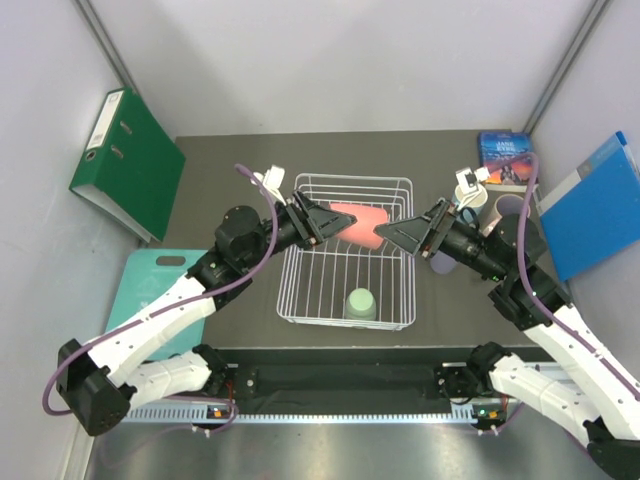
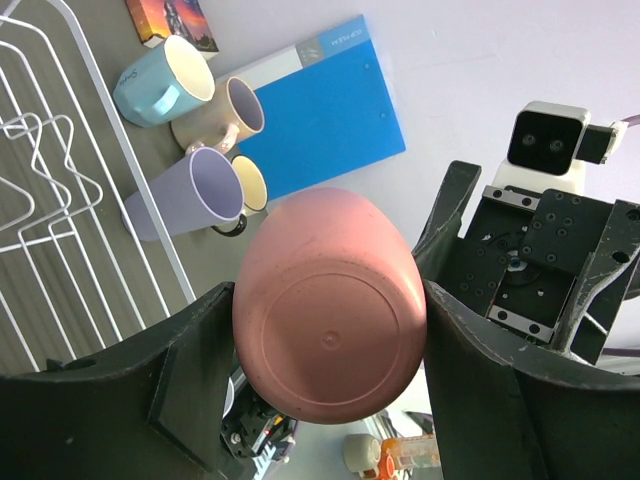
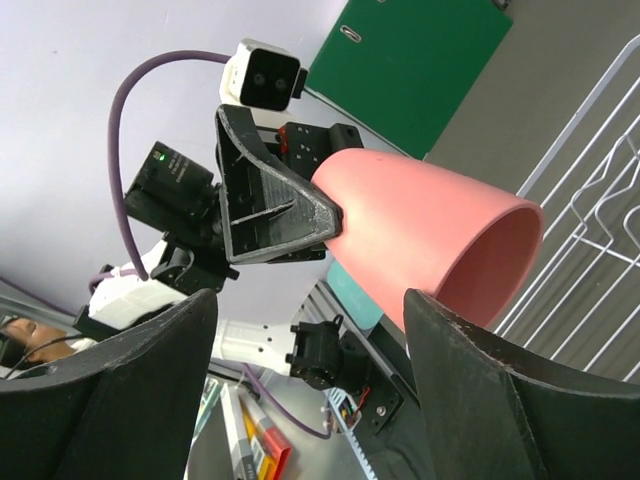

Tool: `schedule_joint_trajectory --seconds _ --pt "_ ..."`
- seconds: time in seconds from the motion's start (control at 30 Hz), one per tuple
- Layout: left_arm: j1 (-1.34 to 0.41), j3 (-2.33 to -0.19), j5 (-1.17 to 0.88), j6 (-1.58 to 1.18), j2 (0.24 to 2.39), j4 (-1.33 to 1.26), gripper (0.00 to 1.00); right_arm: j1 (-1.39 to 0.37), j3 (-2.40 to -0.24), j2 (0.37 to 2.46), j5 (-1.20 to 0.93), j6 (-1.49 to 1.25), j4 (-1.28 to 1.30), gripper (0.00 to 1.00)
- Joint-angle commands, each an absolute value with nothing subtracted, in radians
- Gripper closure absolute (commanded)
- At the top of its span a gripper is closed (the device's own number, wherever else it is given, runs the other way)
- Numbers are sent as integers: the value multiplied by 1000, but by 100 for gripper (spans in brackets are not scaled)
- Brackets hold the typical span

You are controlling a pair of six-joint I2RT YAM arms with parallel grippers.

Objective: Unload the cups from the dish rack

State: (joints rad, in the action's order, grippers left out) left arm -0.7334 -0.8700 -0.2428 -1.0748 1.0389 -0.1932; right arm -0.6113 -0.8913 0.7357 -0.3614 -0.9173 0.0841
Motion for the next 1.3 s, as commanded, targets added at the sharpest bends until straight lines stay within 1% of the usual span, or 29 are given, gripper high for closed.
schedule_joint_trajectory --seconds 0.0,0.07,0.23,0.33,0.5,0.53,0.6,0.9,0.97,1.0,1.03,1.1,1.13,1.2,1.23,1.27 --pt "-735 -916 -250 -1089 1016 -287 100 -618 -897 747 -370 -894 49 25" --pt "-735 -931 -233 -1072 1011 -272 100 -618 -900 741 -357 -875 64 25" --pt "-735 -977 -128 -1005 977 -126 100 -617 -971 704 -281 -801 199 25" --pt "-735 -1000 -84 -982 963 -109 100 -618 -960 692 -279 -781 239 25" --pt "-735 -988 -181 -1034 995 -198 100 -617 -881 701 -334 -830 143 25" --pt "-735 -967 -204 -1064 1002 -251 100 -618 -877 713 -344 -837 124 25" --pt "-735 -956 -241 -1089 1015 -271 100 -617 -888 730 -356 -839 89 25" --pt "-753 -884 -267 -1152 1022 -348 100 -618 -943 830 -396 -822 8 27" --pt "-761 -881 -270 -1158 1029 -353 100 -618 -939 845 -409 -827 -24 29" --pt "-761 -881 -278 -1161 1034 -362 100 -618 -934 856 -417 -830 -43 31" --pt "-764 -884 -294 -1164 1048 -362 100 -618 -928 857 -425 -841 -58 43" --pt "-765 -885 -310 -1170 1060 -371 100 -618 -914 867 -448 -851 -78 56" --pt "-768 -885 -322 -1173 1074 -379 100 -618 -911 868 -456 -860 -83 64" --pt "-770 -888 -333 -1178 1084 -383 100 -618 -897 873 -492 -868 -98 71" --pt "-770 -890 -339 -1177 1092 -382 100 -618 -891 870 -500 -876 -110 83" --pt "-770 -891 -347 -1178 1106 -380 100 -617 -879 867 -506 -880 -115 91"
